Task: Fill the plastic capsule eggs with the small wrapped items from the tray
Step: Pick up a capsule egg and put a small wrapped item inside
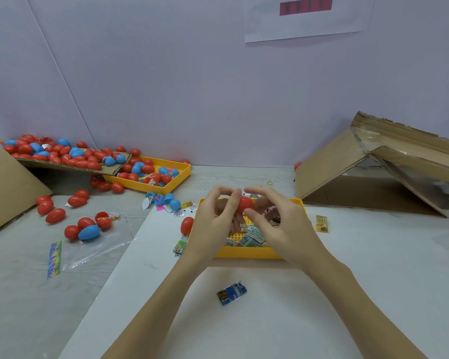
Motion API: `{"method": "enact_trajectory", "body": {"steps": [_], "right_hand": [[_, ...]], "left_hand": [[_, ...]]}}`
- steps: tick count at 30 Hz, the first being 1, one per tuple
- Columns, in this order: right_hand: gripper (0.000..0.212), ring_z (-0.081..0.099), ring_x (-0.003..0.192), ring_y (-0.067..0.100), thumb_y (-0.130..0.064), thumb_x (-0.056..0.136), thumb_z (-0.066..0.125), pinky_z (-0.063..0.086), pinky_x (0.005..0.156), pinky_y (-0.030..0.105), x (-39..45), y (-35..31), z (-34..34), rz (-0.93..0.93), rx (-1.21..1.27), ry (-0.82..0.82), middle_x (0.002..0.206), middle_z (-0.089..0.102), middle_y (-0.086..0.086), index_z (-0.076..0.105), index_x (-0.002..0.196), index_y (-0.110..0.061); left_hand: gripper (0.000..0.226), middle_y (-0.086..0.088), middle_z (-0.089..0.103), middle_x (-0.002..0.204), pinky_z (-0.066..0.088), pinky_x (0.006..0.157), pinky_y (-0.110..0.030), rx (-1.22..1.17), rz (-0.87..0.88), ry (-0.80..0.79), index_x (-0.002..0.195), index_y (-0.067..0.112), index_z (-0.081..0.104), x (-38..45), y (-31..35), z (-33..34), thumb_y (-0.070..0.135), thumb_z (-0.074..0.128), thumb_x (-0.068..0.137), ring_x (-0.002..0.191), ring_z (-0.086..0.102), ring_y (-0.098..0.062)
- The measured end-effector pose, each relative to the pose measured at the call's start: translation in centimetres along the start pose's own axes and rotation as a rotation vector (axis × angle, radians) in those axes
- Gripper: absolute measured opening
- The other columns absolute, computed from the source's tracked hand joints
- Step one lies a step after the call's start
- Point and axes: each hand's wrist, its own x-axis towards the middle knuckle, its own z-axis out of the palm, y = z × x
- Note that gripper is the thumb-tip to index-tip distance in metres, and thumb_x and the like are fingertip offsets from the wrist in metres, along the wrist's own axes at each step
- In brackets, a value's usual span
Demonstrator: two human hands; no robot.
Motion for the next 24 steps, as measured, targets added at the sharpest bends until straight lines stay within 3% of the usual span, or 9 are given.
{"method": "enact_trajectory", "body": {"steps": [4,8,11,13,16,18,21,24], "right_hand": [[0.022,0.066,0.084,0.009,-0.031,0.099,0.063,0.054,0.076,0.032,-0.1,-0.1,0.4,0.034,-0.026,0.048,0.09,0.071,-0.008,0.069,0.114,-0.016],[0.028,0.058,0.063,0.011,-0.035,0.106,0.048,0.046,0.058,0.026,-0.2,0.0,0.6,0.115,-0.018,0.102,0.068,0.062,-0.01,0.07,0.1,-0.019],[0.045,0.058,0.058,0.007,-0.042,0.108,0.039,0.042,0.056,0.017,-0.1,0.0,0.4,0.205,0.04,0.123,0.059,0.062,-0.009,0.071,0.087,-0.019],[0.053,0.062,0.059,0.01,-0.047,0.107,0.036,0.048,0.059,0.021,0.1,0.1,0.3,0.264,0.104,0.107,0.065,0.068,-0.004,0.071,0.079,-0.019],[0.03,0.066,0.067,0.014,-0.034,0.106,0.053,0.055,0.066,0.031,0.1,0.8,-0.1,0.294,-0.03,0.07,0.072,0.07,-0.005,0.073,0.089,-0.019],[0.008,0.064,0.073,0.007,-0.026,0.096,0.07,0.055,0.072,0.028,0.1,1.2,-0.3,0.287,-0.23,-0.052,0.081,0.07,-0.008,0.074,0.096,-0.019],[0.024,0.062,0.078,0.003,-0.031,0.085,0.082,0.047,0.069,0.012,-0.1,1.5,-0.3,0.348,-0.333,-0.172,0.088,0.069,-0.008,0.074,0.105,-0.019],[0.028,0.058,0.078,0.002,-0.032,0.084,0.084,0.04,0.063,0.007,0.2,1.4,-0.3,0.372,-0.378,-0.213,0.089,0.066,-0.009,0.073,0.107,-0.02]], "left_hand": [[0.04,-0.006,0.066,0.075,0.055,0.061,-0.029,-0.051,-0.023,-0.076,0.11,0.011,0.062,-0.1,0.3,0.0,0.046,0.05,0.097,0.065,0.062,-0.019],[0.027,0.002,0.069,0.1,0.059,0.074,-0.028,0.022,0.05,-0.156,0.126,0.03,0.059,-0.1,0.1,-0.1,0.026,0.064,0.1,0.084,0.069,-0.018],[0.023,0.009,0.07,0.095,0.059,0.074,-0.025,0.119,0.097,-0.15,0.119,0.032,0.063,-0.3,0.0,-0.1,0.024,0.067,0.098,0.081,0.069,-0.011],[0.018,0.004,0.069,0.084,0.059,0.071,-0.027,0.093,0.063,-0.112,0.115,0.023,0.066,-0.2,0.1,-0.1,0.031,0.064,0.099,0.076,0.068,-0.013],[0.023,0.003,0.075,0.091,0.06,0.074,-0.025,0.018,-0.019,-0.036,0.116,0.014,0.067,0.2,0.1,-0.6,0.029,0.06,0.101,0.086,0.073,-0.017],[0.021,0.003,0.078,0.097,0.059,0.074,-0.022,-0.001,-0.037,0.024,0.118,0.013,0.068,0.5,0.0,-1.1,0.02,0.064,0.099,0.087,0.076,-0.017],[0.025,0.011,0.077,0.099,0.058,0.072,-0.019,-0.013,-0.047,0.05,0.118,0.023,0.07,0.6,0.0,-1.6,0.014,0.07,0.095,0.083,0.076,-0.015],[0.027,0.015,0.074,0.096,0.06,0.08,-0.026,0.011,-0.049,0.033,0.119,0.035,0.07,0.6,0.0,-1.7,0.021,0.07,0.096,0.085,0.074,-0.012]]}}
